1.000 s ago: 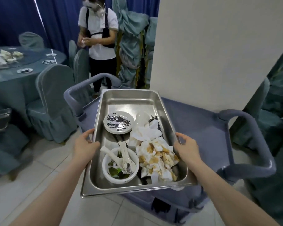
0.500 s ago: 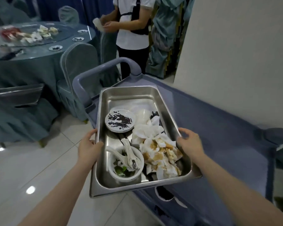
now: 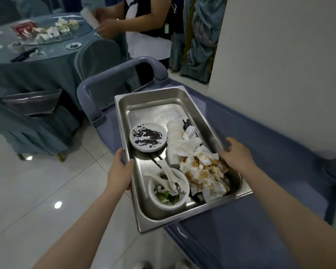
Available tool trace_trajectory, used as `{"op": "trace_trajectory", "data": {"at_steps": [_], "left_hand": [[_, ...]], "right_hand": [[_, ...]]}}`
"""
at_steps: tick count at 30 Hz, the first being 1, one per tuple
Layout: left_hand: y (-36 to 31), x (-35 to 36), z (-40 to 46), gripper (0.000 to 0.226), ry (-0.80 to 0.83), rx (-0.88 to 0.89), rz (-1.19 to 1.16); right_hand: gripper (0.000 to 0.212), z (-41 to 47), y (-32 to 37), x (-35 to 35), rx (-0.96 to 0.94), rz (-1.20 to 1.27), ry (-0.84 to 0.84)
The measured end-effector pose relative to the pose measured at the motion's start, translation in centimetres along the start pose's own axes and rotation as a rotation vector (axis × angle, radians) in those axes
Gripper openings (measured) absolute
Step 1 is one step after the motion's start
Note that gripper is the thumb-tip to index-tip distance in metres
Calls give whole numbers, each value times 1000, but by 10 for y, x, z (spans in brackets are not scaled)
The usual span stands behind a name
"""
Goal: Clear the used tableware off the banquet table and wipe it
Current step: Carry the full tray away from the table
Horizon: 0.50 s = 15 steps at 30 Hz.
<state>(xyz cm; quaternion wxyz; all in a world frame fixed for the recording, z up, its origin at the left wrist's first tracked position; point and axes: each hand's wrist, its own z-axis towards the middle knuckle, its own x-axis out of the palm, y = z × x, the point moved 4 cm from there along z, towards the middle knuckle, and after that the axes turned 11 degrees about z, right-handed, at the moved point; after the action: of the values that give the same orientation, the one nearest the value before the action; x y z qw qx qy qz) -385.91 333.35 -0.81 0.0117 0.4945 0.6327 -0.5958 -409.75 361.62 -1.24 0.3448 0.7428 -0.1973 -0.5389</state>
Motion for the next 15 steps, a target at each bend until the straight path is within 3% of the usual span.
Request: {"op": "trace_trajectory", "data": {"at_steps": [3, 6, 11, 15], "left_hand": [[-10, 17, -3, 53, 49, 15, 64], [-17, 39, -16, 37, 131, 21, 54], [-34, 87, -46, 30, 427, -82, -75], [-56, 112, -69, 31, 663, -112, -152]], "right_hand": [[56, -7, 4, -10, -53, -51, -52], [51, -22, 12, -8, -127, -35, -85], [48, -46, 14, -1, -174, -46, -55], [50, -60, 3, -8, -217, -118, -148]]}}
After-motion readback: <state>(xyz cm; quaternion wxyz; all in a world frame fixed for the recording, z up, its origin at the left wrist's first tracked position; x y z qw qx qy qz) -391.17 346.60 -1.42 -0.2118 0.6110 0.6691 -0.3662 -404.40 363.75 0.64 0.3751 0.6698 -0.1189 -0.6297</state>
